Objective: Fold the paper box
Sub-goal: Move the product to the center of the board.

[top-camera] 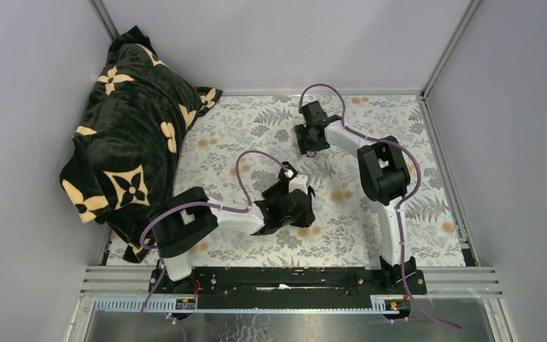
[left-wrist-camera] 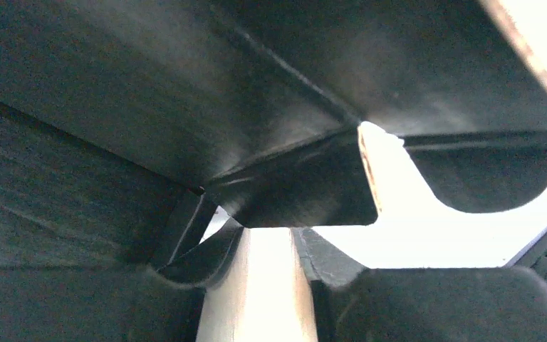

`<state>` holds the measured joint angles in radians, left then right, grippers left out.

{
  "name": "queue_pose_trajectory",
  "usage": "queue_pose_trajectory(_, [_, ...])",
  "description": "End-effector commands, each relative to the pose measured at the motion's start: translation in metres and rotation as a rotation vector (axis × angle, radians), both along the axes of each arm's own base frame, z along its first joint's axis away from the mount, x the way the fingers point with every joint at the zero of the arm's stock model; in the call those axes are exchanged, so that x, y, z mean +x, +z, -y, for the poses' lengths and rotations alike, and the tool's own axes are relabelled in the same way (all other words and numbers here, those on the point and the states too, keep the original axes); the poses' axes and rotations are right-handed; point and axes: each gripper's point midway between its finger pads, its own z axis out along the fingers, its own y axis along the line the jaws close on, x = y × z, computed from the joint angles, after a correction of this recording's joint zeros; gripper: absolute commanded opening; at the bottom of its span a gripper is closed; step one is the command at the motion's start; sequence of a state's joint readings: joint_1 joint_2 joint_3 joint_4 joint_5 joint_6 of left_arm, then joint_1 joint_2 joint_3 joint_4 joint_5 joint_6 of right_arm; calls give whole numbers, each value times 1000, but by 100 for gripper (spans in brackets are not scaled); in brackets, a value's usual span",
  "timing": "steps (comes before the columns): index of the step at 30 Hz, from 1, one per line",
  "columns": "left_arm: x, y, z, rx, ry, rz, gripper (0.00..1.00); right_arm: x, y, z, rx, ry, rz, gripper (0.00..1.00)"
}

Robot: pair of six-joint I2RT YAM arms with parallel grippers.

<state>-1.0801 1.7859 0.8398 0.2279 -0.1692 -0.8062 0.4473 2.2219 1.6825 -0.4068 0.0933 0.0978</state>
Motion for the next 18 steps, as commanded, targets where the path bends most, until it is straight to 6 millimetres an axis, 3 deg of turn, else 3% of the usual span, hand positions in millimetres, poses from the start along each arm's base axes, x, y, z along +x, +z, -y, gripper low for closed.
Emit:
queue_pose_trajectory(1, [12,0,-5,62,27,61,31,-3,-15,4,-80,19,-21,63])
queue_pose_trajectory(7, [21,3,-12,66,65,88,31,-6,-20,4,-84,15,-31,60])
queue_pose_trajectory(18, [24,41,3,-26,35,127,32,-19,-30,8,-86,4,-61,54])
